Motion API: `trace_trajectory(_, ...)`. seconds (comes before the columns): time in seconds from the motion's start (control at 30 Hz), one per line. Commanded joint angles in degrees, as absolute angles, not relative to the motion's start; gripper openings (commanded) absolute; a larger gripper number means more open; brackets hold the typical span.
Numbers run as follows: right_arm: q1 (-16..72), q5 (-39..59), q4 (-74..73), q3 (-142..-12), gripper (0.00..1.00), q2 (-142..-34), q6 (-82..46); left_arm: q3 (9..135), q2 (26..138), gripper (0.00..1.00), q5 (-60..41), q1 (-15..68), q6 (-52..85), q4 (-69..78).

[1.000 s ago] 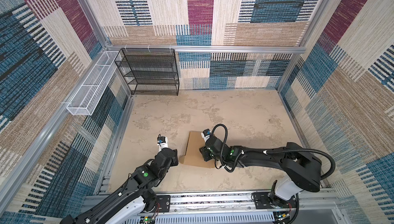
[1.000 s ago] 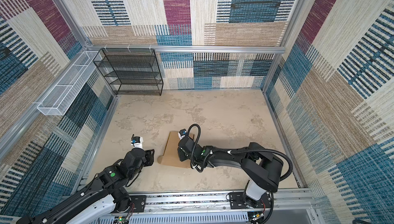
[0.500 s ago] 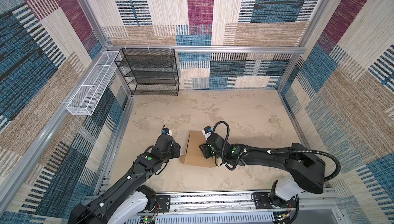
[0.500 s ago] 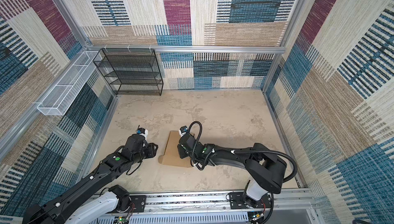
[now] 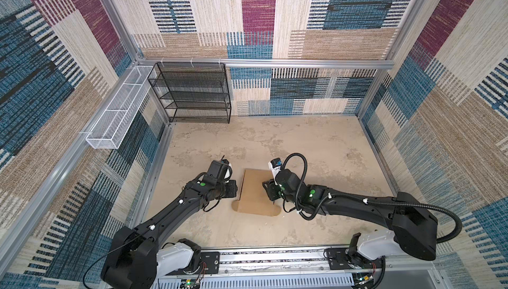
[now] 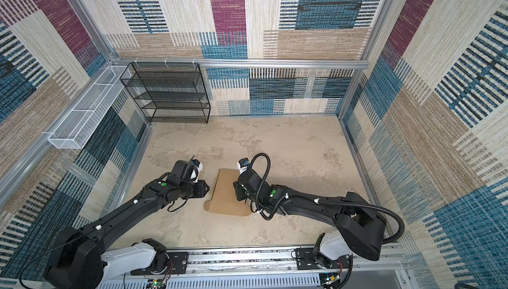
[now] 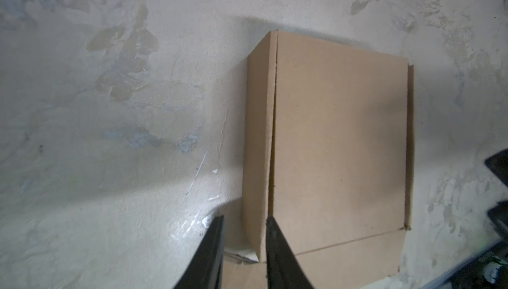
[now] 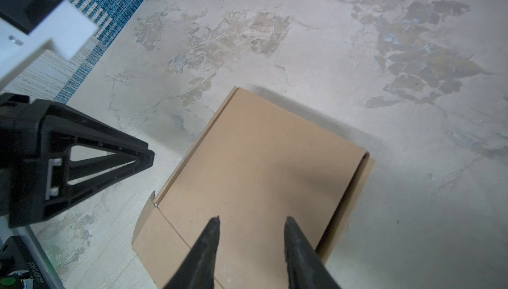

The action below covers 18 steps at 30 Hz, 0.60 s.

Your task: Fold the paper box

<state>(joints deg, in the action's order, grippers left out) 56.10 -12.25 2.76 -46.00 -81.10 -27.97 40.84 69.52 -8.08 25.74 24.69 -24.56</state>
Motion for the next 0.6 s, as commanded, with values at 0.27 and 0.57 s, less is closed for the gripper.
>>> trace_trajectory(0.27, 54.84, -13.05, 2.42, -43.25, 0.41, -77.57, -28.63, 43.24, 76.29, 0.25, -12.39, 25.66, 21.71, -21.36)
trace_trajectory(0.57, 54.62, -13.07, 1.74, -42.54, 0.41, -77.19, -28.65, 43.39, 77.94, 0.25, -12.39, 25.58, 21.36, -20.98)
